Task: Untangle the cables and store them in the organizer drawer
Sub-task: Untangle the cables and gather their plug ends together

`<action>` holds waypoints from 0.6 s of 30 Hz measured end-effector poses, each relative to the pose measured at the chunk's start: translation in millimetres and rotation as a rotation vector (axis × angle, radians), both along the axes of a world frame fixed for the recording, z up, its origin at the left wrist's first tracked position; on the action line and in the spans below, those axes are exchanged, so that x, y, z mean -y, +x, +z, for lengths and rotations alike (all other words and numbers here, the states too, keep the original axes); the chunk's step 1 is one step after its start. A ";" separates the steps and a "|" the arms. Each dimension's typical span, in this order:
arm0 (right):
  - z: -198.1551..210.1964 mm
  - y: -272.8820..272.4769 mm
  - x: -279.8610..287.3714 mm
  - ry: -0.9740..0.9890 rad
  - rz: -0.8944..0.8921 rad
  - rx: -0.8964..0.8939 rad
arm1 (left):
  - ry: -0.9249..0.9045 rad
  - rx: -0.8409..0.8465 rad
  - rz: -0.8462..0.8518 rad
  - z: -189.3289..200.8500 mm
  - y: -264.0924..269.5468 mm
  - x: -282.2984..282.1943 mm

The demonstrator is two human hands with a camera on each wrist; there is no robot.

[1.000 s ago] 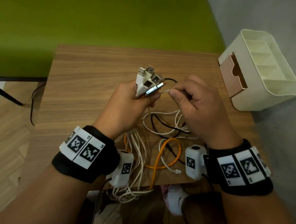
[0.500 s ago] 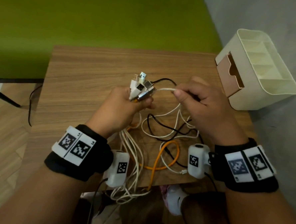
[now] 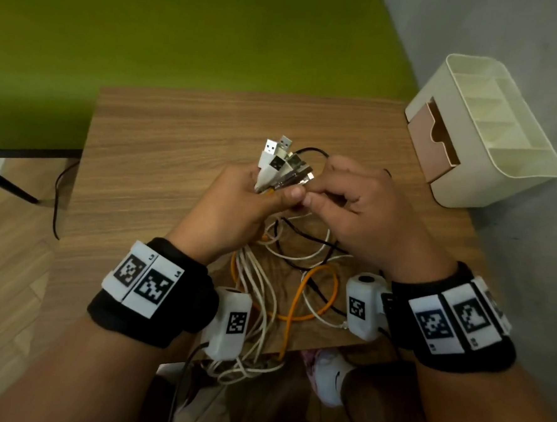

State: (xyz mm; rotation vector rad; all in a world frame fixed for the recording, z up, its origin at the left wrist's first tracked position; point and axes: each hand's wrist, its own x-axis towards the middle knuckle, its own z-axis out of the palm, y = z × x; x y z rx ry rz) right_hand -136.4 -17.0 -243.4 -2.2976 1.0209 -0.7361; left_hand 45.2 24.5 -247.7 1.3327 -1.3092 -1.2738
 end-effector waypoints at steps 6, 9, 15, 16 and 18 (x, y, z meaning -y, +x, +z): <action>0.8 -13.6 7.8 0.011 -0.120 -0.099 | 0.076 -0.235 0.130 -1.0 12.1 4.7; 4.9 -27.2 13.0 0.086 -0.244 -0.104 | 0.083 -0.252 0.254 -2.8 26.3 5.7; 3.1 -15.8 10.5 0.058 -0.225 -0.019 | 0.015 0.216 0.231 -11.8 14.4 6.0; 1.4 -15.8 11.0 0.037 -0.209 -0.057 | 0.001 0.233 0.255 -12.3 12.6 6.6; -2.6 -16.0 11.0 0.015 -0.193 -0.150 | -0.042 0.262 0.311 -12.9 10.8 7.7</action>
